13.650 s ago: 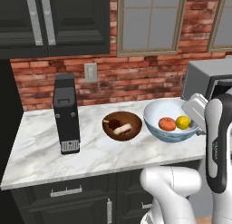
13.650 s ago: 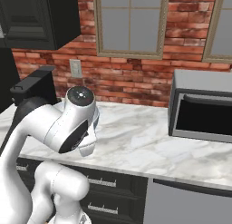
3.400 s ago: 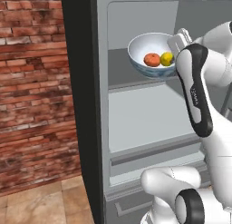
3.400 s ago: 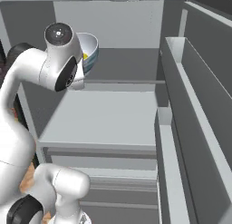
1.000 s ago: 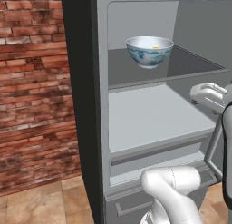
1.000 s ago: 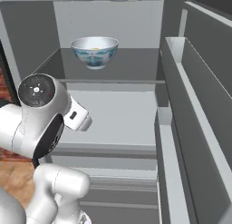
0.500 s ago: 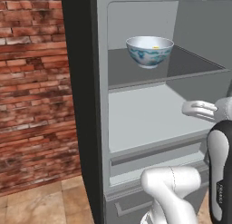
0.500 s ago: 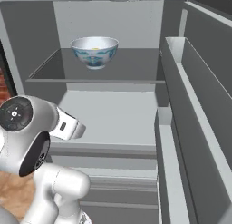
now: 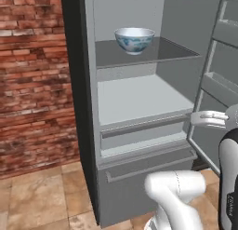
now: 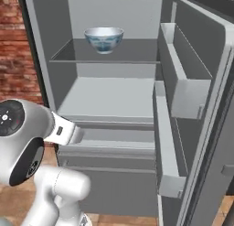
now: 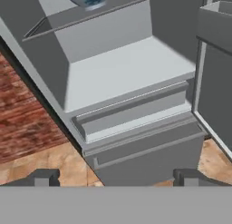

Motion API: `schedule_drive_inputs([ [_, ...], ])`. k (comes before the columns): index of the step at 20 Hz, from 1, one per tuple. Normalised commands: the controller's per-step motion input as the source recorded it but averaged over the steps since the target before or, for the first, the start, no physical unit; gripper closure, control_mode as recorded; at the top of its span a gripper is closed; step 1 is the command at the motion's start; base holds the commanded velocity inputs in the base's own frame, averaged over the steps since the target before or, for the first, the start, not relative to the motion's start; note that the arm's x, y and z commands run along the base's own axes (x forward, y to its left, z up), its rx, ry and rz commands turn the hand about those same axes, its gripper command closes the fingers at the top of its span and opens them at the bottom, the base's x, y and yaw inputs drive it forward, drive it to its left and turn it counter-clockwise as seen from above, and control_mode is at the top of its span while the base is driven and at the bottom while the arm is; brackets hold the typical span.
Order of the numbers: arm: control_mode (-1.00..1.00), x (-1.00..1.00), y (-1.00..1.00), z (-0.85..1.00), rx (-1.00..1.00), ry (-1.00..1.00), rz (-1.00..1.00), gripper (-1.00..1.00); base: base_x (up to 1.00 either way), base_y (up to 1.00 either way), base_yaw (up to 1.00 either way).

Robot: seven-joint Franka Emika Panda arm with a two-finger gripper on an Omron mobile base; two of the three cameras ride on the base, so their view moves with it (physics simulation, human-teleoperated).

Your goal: Place the bowl with the squash and lemon on the top shelf of the fridge. Place the bowl with the steaks on the second highest shelf of the fridge.

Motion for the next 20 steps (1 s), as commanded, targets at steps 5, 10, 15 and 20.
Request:
schedule_drive_inputs([
  [5, 1.0, 0.0, 0.0, 0.0, 0.0, 0.0, 0.0, -1.0, -1.0, 0.08, -0.38],
  [10, 1.0, 0.0, 0.0, 0.0, 0.0, 0.0, 0.0, -1.0, -0.96, 0.04, -0.62],
  [15, 1.0, 0.0, 0.0, 0.0, 0.0, 0.0, 0.0, -1.0, -0.65, 0.0, -0.75],
  [20, 1.0, 0.0, 0.0, 0.0, 0.0, 0.0, 0.0, -1.0, -0.02, -0.47, -0.77],
])
